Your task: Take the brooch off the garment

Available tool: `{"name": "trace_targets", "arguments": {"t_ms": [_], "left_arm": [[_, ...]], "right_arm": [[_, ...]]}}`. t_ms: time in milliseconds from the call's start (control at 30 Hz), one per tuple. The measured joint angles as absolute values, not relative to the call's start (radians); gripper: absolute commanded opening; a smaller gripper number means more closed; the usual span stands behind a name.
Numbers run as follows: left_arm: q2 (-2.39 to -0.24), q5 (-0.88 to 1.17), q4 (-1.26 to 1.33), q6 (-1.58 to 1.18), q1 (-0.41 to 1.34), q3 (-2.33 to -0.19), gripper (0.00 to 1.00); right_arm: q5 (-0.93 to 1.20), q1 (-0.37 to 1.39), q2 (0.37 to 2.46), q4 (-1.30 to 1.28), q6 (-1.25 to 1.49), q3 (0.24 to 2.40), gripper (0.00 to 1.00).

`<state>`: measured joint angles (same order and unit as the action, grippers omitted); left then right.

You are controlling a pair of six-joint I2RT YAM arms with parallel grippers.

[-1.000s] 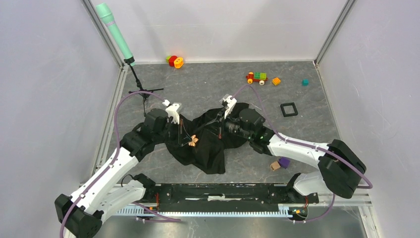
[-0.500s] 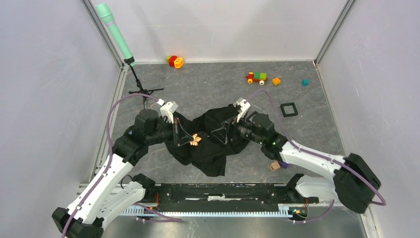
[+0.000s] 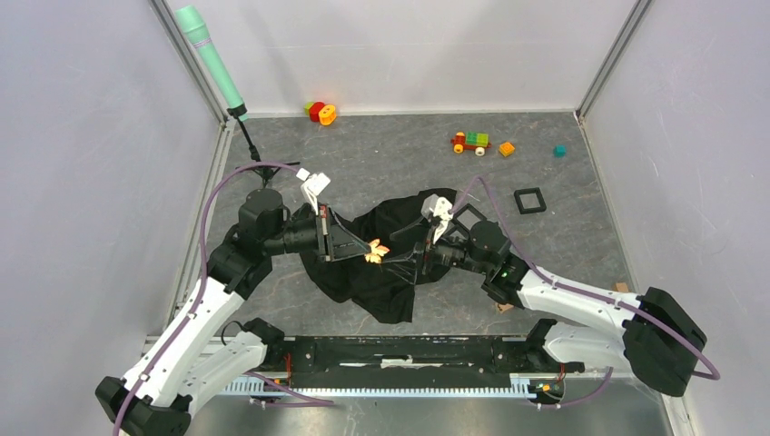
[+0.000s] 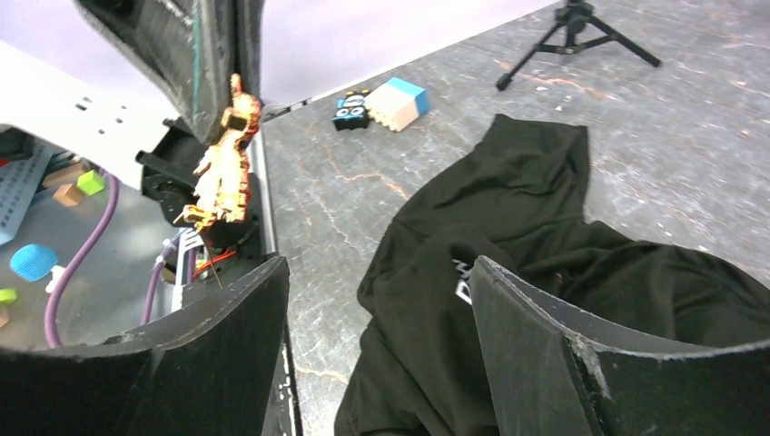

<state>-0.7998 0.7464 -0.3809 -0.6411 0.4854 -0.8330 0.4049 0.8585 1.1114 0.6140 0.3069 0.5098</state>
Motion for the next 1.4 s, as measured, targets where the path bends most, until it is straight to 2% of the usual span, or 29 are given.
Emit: {"name": "trace_targets", "arguments": {"t_ms": [600,1200,1400], "left_arm": [[-0.805,0.762,-0.366,-0.657,0.485,-0.846,0.02],[-0.789,0.791,-0.366,-0.647,0.485,-0.844,0.02],[-0.767,0.799,-0.361,-0.638,0.485,-0.839,0.02]], "right_arm": [[0.501,0.9,1.131,0.783,0.419,0.524,0.75],[0.524,0.9,1.195,0.928,0.587,0.524,0.49],[0.54,0.9,1.216,1.009,0.672,0.524,0.45]]}}
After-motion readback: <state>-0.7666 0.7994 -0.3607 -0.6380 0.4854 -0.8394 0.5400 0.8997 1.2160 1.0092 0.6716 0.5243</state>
